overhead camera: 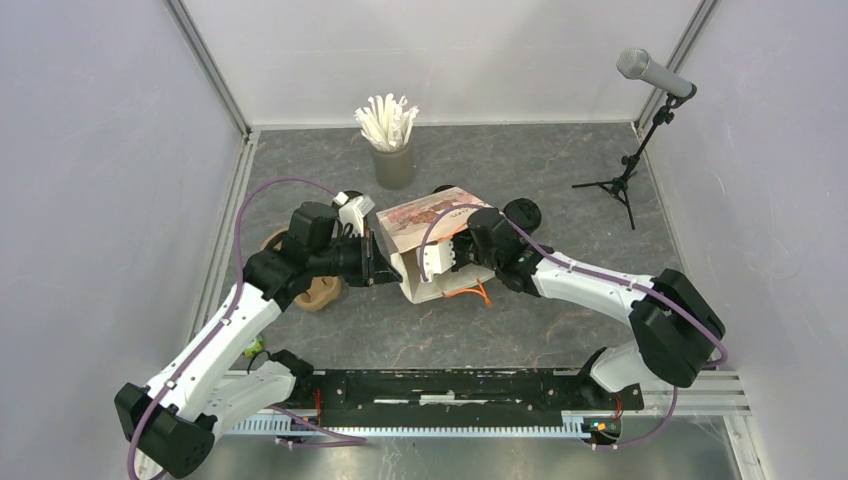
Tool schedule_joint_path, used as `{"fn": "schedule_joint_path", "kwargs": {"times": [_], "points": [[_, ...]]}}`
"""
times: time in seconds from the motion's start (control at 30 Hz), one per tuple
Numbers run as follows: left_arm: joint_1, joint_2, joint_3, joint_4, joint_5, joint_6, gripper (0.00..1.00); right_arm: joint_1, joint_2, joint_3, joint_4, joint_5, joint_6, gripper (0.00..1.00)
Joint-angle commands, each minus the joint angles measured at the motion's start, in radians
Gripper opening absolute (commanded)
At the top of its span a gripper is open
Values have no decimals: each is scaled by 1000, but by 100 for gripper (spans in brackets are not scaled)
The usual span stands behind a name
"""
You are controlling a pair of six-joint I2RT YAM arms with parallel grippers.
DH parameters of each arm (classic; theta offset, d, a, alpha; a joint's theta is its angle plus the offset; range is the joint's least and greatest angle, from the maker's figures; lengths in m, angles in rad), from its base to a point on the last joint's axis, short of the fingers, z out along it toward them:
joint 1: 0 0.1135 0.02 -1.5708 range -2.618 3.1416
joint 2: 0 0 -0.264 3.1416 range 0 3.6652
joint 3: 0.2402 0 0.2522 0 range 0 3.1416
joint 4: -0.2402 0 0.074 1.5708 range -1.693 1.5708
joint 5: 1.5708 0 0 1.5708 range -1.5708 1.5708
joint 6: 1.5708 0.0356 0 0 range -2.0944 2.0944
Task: Pack the takeout coffee
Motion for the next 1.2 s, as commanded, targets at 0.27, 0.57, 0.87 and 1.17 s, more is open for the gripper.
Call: {"fn": "schedule_joint_path", "kwargs": {"times": [0.27, 0.57, 0.87, 1.17], "points": [[-4, -18, 39, 13, 10, -28, 19, -7, 19, 1, 90, 14, 15, 23], [-5, -8, 50, 24, 16, -36, 13, -5, -52, 16, -41, -45, 47, 35], [-4, 17, 83, 36, 33, -47, 5, -7, -138, 27, -153, -32, 68, 38], [-5, 46, 118, 35, 41, -50, 3, -7, -236, 101, -301, -6, 214, 45]]}}
